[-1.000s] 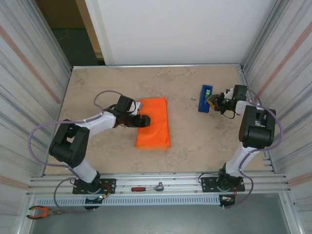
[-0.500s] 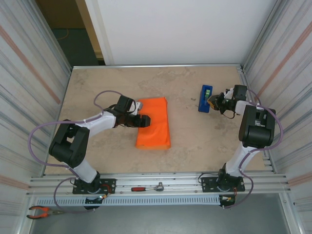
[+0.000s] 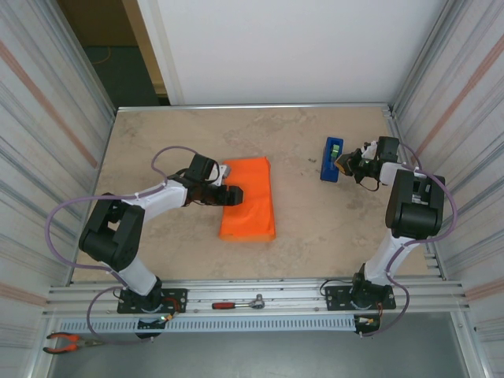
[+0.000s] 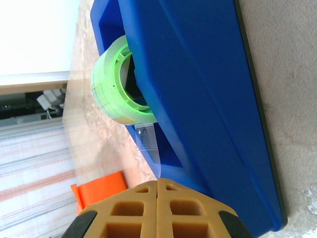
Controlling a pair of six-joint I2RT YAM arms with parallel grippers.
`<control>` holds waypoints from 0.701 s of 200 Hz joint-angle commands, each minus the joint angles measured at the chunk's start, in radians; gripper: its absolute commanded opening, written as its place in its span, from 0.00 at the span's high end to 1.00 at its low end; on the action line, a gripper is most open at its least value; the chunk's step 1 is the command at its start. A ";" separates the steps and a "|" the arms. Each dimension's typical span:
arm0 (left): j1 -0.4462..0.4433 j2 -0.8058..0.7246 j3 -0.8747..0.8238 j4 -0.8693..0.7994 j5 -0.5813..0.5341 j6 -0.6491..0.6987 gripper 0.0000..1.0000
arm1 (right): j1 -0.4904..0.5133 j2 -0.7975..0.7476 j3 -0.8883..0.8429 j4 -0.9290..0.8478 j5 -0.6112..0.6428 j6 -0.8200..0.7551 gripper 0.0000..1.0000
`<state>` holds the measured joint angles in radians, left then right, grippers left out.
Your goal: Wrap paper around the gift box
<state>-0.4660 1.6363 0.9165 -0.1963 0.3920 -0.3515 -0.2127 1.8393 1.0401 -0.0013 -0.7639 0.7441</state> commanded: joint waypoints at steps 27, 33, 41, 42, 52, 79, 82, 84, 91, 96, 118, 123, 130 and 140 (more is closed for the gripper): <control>-0.014 0.060 -0.022 -0.091 -0.077 0.029 0.25 | 0.036 -0.110 -0.052 0.049 -0.090 0.063 1.00; -0.014 0.060 -0.021 -0.090 -0.077 0.029 0.25 | 0.038 -0.125 -0.062 0.053 -0.089 0.069 1.00; -0.013 0.061 -0.021 -0.092 -0.078 0.028 0.25 | 0.038 -0.144 -0.072 0.053 -0.086 0.073 1.00; -0.013 0.061 -0.020 -0.092 -0.078 0.028 0.25 | 0.038 -0.146 -0.074 0.054 -0.086 0.073 1.00; -0.014 0.060 -0.021 -0.092 -0.077 0.028 0.25 | 0.039 -0.168 -0.089 0.057 -0.082 0.079 1.00; -0.013 0.060 -0.021 -0.093 -0.077 0.029 0.25 | 0.039 -0.225 -0.140 0.048 -0.064 0.089 1.00; -0.013 0.060 -0.021 -0.093 -0.078 0.029 0.25 | 0.039 -0.232 -0.147 0.046 -0.061 0.091 1.00; -0.014 0.061 -0.021 -0.093 -0.079 0.029 0.25 | 0.038 -0.236 -0.151 0.046 -0.056 0.092 1.00; -0.014 0.061 -0.022 -0.095 -0.079 0.029 0.25 | 0.038 -0.251 -0.165 0.039 -0.043 0.091 1.00; -0.014 0.059 -0.022 -0.095 -0.079 0.030 0.25 | 0.039 -0.259 -0.173 0.027 -0.030 0.090 1.00; -0.014 0.059 -0.021 -0.094 -0.079 0.029 0.25 | 0.029 -0.285 -0.213 0.001 0.014 0.096 1.00; -0.014 0.059 -0.022 -0.094 -0.080 0.030 0.25 | 0.026 -0.288 -0.223 -0.003 0.023 0.097 1.00; -0.013 0.059 -0.022 -0.095 -0.078 0.030 0.25 | 0.023 -0.289 -0.232 -0.005 0.032 0.099 1.00; -0.014 0.059 -0.022 -0.094 -0.079 0.031 0.25 | 0.017 -0.288 -0.251 -0.005 0.048 0.101 1.00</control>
<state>-0.4660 1.6363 0.9165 -0.1970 0.3920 -0.3515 -0.1837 1.5826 0.8310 0.0444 -0.7399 0.8276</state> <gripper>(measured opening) 0.747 0.058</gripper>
